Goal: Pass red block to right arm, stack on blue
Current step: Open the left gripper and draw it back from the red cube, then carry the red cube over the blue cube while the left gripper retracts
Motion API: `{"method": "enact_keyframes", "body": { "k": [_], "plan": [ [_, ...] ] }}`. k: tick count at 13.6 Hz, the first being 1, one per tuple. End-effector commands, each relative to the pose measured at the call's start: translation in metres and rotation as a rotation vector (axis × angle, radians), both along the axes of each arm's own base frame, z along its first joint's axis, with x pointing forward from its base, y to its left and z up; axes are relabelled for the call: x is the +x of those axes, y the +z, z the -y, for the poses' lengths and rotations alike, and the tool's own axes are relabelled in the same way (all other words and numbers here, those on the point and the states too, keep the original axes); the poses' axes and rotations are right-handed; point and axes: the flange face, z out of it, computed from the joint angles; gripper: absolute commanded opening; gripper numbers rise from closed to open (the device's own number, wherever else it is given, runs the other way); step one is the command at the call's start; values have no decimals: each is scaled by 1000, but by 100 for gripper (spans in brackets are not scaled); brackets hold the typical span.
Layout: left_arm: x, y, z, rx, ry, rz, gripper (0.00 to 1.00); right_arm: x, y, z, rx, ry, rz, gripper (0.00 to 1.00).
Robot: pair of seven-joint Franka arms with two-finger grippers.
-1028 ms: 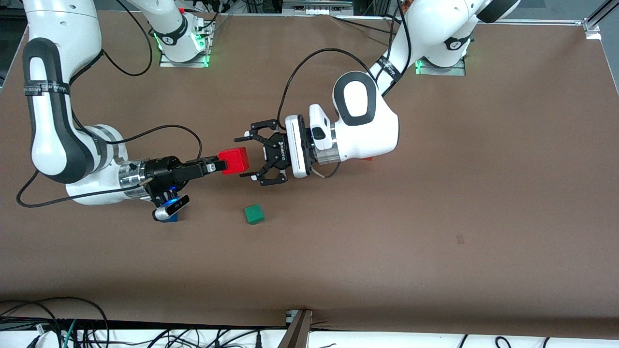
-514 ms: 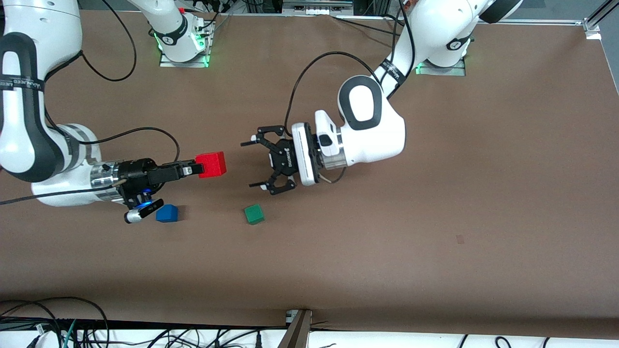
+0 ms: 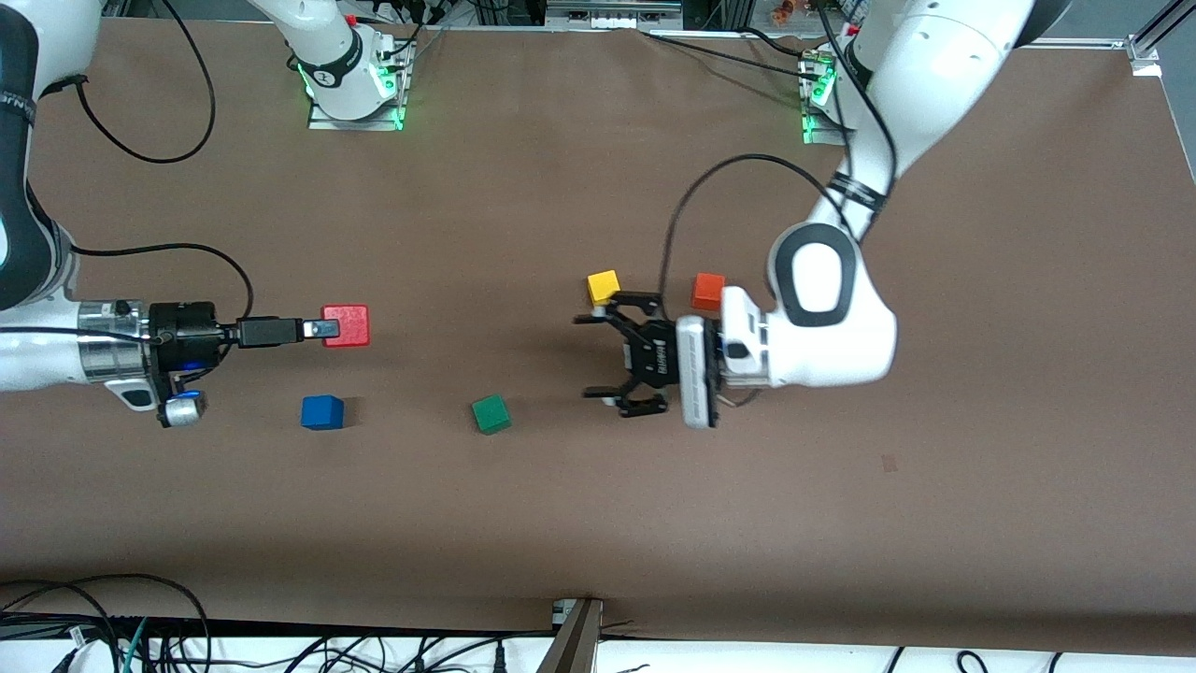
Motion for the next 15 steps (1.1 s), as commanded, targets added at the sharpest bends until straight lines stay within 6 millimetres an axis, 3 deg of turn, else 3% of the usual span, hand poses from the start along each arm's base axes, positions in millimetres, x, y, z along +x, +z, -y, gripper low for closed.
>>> {"method": "enact_keyframes", "body": {
  "k": [1,3,4,6,8,12,15],
  "plan": [
    [-7,2,-58,173,-51,-133,100,-4,18,3,-203,48,101,12],
    [-9,-6,-105,313,-48,-208,100,-3,22,4,-307,78,159,12],
    [-9,-6,-125,391,-46,-231,100,-4,29,-6,-377,98,204,12],
    [-10,-1,-163,572,-45,-234,100,-8,36,-15,-504,134,269,12],
    [-8,11,-202,732,-44,-180,100,-10,34,-10,-572,154,281,12],
    [-7,34,-272,936,8,-130,100,-17,-1,3,-703,181,335,12],
    [-11,85,-333,1032,112,-81,100,-26,-30,3,-720,155,365,12]
  ]
}}
